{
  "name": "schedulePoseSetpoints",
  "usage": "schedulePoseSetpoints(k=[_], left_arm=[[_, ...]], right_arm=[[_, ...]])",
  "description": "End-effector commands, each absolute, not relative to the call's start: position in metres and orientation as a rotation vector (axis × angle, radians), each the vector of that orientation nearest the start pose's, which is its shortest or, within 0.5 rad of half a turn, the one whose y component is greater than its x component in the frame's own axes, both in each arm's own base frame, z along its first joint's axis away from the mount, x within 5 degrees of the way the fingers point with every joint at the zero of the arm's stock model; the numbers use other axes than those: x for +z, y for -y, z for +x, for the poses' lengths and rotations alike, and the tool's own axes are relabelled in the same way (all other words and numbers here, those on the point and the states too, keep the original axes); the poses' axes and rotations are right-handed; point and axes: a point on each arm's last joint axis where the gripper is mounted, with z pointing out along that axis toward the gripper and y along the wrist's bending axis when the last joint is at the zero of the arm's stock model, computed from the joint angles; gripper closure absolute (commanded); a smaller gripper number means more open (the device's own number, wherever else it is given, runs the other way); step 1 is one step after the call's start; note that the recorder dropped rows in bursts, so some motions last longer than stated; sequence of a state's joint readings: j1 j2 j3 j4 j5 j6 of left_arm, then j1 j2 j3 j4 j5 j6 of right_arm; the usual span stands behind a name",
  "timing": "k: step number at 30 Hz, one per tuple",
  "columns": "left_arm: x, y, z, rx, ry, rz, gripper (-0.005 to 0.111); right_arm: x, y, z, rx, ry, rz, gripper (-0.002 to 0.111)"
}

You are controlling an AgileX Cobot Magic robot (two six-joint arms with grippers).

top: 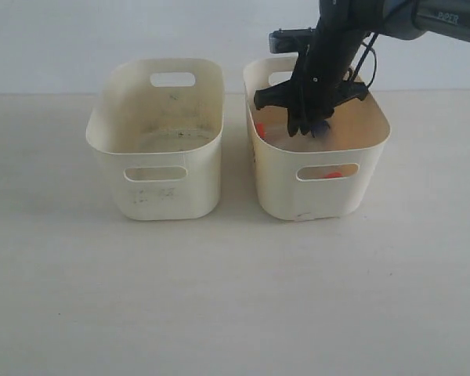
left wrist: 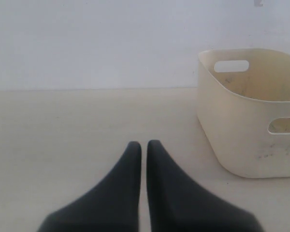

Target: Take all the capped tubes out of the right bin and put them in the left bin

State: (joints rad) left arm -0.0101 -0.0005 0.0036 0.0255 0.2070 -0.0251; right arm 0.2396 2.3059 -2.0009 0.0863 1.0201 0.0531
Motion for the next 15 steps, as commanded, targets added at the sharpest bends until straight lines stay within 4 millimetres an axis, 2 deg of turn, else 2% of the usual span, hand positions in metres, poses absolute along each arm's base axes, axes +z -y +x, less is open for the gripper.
schedulePoseSetpoints(k=[1,3,11,15], left_arm=[[0.1948,0.0002,0.0559,-0.016,-1.686,-0.008,0.102],[0.1948,0.0002,0.0559,-0.016,-1.686,-0.008,0.102],[0.1948,0.0002,0.0559,-0.016,-1.686,-0.008,0.102],[0.1948,0.0002,0.0559,-0.016,-1.686,-0.008,0.102]], right_arm=[[0.1936,-0.1229,0.4782,0.156,-2.820,-0.231,0.055],[0.1932,-0.1222,0.4771,0.152,-2.838,-0.198,0.049],[0.1914,-0.1201,0.4754,0.118,-2.865,-0.201,0.047],[0.1913,-0.1200,0.4751,0.118,-2.868,-0.201,0.032]])
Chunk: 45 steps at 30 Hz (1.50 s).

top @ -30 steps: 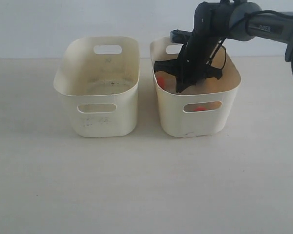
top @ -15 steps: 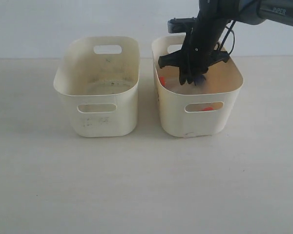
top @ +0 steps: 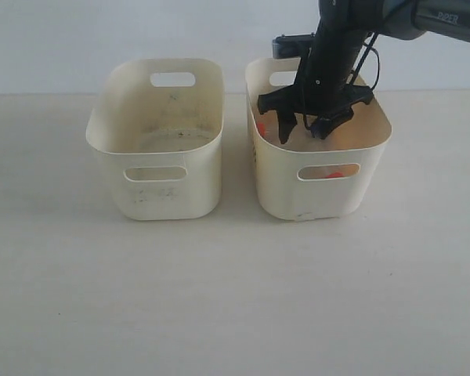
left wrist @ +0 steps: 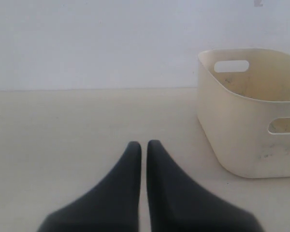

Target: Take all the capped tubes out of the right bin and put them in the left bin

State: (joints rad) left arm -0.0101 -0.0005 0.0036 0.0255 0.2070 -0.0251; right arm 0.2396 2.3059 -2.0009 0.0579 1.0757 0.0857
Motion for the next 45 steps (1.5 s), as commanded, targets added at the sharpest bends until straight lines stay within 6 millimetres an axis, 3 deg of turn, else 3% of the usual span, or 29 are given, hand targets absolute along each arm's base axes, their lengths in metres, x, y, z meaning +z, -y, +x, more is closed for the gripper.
schedulePoseSetpoints(k=[1,16,21,25,33,45], left_arm=[[0.195,0.000,0.056,-0.016,-1.686,-0.008,0.102],[0.195,0.000,0.056,-0.016,-1.686,-0.008,0.102],[0.195,0.000,0.056,-0.016,-1.686,-0.008,0.102],[0.195,0.000,0.056,-0.016,-1.686,-0.008,0.102],[0.195,0.000,0.056,-0.016,-1.686,-0.008,0.102],[0.195,0.000,0.056,-0.016,-1.686,-0.008,0.102]], right_arm=[[0.191,-0.120,0.475,0.118,-2.868,-0.201,0.029],[0.175,-0.115,0.474,0.035,-2.943,-0.123,0.029],[0.169,-0.115,0.474,0.030,-2.966,-0.103,0.038],[0.155,-0.114,0.472,0.011,-3.026,-0.108,0.046],[0.130,-0.114,0.469,-0.014,-3.113,-0.114,0.046],[0.135,-0.115,0.473,-0.002,-3.063,-0.195,0.046]])
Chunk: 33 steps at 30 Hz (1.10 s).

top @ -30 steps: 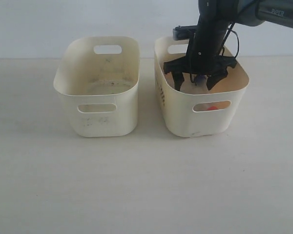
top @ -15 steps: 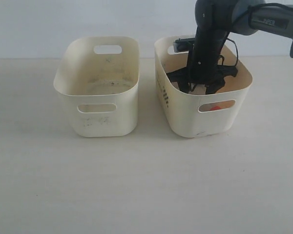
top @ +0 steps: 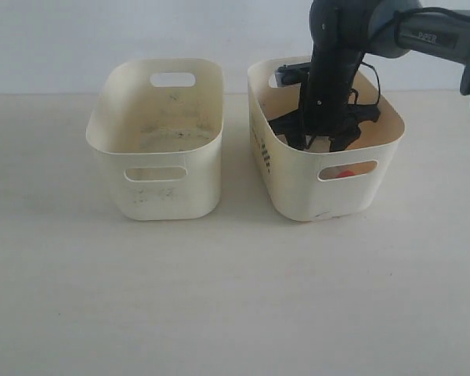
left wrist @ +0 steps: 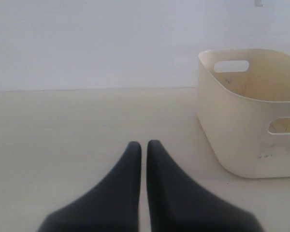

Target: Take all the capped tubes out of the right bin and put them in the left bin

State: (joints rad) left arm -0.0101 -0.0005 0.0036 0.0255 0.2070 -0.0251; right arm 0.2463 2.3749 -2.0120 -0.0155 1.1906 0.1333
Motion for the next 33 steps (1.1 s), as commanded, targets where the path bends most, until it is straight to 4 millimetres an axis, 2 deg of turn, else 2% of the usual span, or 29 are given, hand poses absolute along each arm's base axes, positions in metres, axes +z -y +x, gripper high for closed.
schedulePoseSetpoints(k=[1,12,27,30,33], left_arm=[[0.195,0.000,0.056,-0.016,-1.686,-0.008,0.102],[0.195,0.000,0.056,-0.016,-1.686,-0.008,0.102],[0.195,0.000,0.056,-0.016,-1.686,-0.008,0.102],[0.195,0.000,0.056,-0.016,-1.686,-0.008,0.102],[0.195,0.000,0.056,-0.016,-1.686,-0.008,0.102]], right_arm=[[0.139,-0.115,0.473,0.001,-3.052,-0.192,0.046],[0.177,-0.116,0.473,0.038,-2.958,-0.182,0.046],[0.215,-0.113,0.467,0.028,-2.875,-0.217,0.046],[0.219,-0.112,0.466,0.021,-2.870,-0.221,0.046],[0.216,-0.111,0.466,0.000,-2.879,-0.298,0.046]])
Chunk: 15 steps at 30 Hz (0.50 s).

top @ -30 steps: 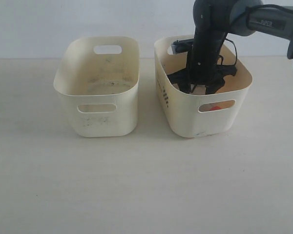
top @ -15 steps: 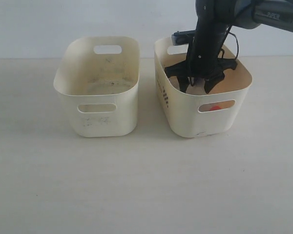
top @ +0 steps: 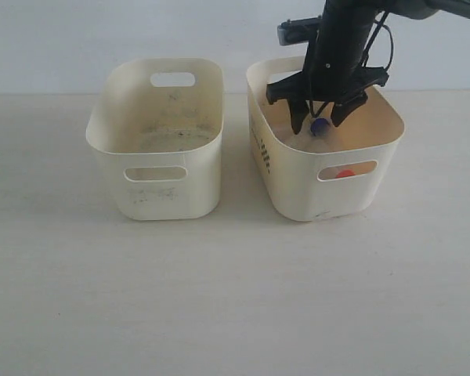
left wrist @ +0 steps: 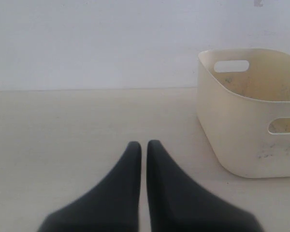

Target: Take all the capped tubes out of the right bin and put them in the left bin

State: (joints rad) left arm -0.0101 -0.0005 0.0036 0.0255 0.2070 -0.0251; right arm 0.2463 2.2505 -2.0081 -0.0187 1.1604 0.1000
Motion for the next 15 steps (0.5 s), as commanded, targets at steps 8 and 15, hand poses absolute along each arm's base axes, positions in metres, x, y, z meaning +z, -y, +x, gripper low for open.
schedulePoseSetpoints(k=[8,15], left_arm=[[0.195,0.000,0.056,-0.016,-1.686,-0.008,0.102],[0.195,0.000,0.056,-0.016,-1.686,-0.008,0.102]], right_arm=[[0.212,-0.112,0.466,-0.010,-2.870,-0.411,0.046],[0.212,-0.123,0.462,0.056,-2.872,-0.496,0.034]])
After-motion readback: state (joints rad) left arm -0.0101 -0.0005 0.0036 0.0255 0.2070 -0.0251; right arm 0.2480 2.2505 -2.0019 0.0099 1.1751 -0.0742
